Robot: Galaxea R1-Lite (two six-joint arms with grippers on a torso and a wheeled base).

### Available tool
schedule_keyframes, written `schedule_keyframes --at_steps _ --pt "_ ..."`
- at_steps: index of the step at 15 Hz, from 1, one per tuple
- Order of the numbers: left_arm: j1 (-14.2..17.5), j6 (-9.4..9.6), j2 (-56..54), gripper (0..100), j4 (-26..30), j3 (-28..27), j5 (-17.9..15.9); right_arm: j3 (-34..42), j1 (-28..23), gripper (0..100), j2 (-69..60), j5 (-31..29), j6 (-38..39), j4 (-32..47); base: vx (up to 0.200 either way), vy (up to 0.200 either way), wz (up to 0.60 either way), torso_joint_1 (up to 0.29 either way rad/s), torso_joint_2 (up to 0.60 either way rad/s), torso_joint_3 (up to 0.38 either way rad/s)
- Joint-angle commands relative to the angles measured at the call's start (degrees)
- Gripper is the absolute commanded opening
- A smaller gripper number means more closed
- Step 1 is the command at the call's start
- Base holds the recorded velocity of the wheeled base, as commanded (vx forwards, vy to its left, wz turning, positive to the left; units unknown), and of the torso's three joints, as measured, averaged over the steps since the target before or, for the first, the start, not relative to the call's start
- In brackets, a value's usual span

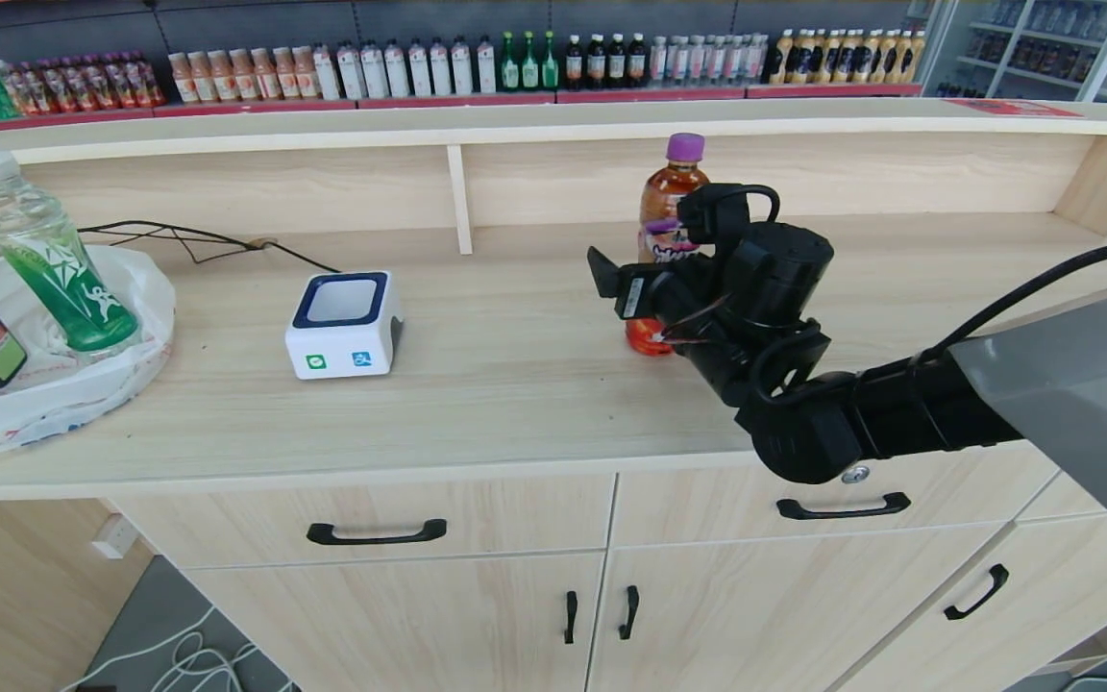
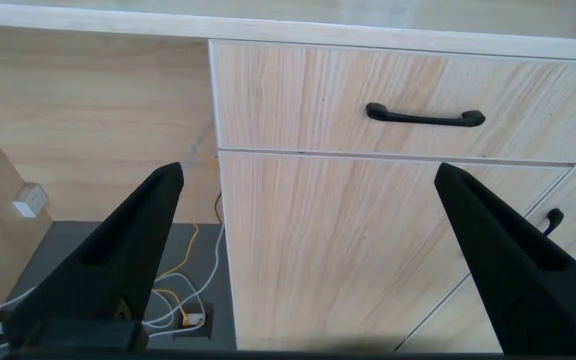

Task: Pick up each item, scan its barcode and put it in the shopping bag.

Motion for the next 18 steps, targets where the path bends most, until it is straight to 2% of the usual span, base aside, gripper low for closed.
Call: schedule_keyframes --at_steps 1,6,7,18 --pt "0.0 -0.02 0.0 100 0.0 0.0 0.0 -0.1 0.0 100 0.1 0.0 0.1 0.0 0.000 0.000 0.00 0.000 0.00 0.000" --pt "0.0 -0.02 0.0 100 0.0 0.0 0.0 -0.2 0.0 100 0.0 0.0 0.2 0.0 0.000 0.000 0.00 0.000 0.00 0.000" --pt "0.0 -0.02 0.0 100 0.0 0.0 0.0 -0.1 0.0 0 0.0 0.0 0.2 0.0 0.000 0.000 0.00 0.000 0.00 0.000" --pt "0.0 -0.02 0.0 100 0.0 0.0 0.1 0.2 -0.1 0 -1.6 -0.3 0.4 -0.6 0.000 0.000 0.00 0.000 0.00 0.000"
